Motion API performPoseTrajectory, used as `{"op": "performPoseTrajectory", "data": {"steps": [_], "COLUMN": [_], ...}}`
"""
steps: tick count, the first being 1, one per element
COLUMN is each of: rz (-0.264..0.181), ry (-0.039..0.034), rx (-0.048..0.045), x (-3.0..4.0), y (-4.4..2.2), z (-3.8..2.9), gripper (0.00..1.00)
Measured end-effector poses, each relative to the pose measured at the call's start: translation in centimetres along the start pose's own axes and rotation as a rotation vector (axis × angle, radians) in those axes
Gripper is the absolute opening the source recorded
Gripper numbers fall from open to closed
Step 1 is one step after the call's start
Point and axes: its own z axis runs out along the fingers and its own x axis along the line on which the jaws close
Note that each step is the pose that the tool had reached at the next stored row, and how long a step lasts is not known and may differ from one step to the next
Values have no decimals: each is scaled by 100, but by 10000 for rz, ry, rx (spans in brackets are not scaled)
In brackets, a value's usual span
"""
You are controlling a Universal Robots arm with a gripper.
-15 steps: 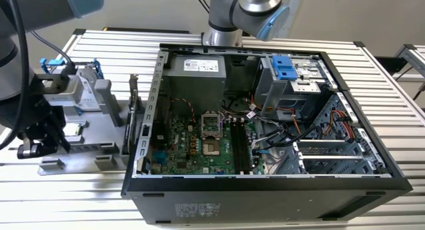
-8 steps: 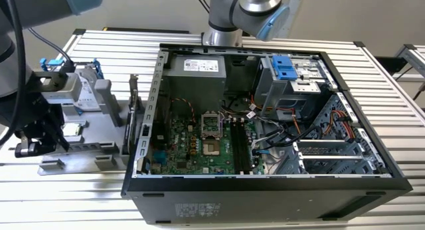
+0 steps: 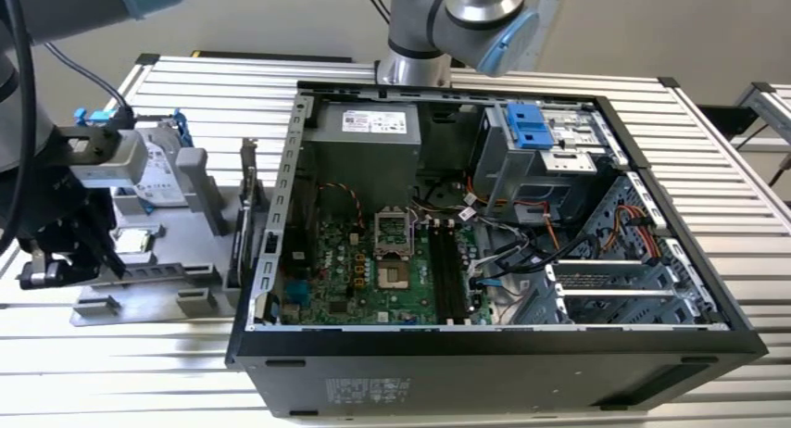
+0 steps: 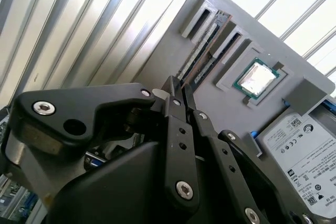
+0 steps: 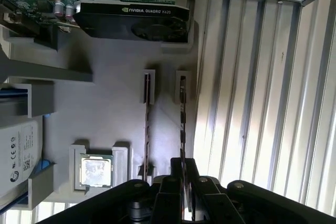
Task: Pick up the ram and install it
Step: 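Pick up the ram and move it above insertion slot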
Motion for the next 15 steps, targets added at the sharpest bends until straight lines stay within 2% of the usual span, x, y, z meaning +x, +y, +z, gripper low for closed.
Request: {"op": "performPoseTrajectory", "data": {"steps": [15], "rz": [170], "ry": [-1], "rx": [1], "x": [1], "y": [-4], "z": [-82], "gripper": [0]}}
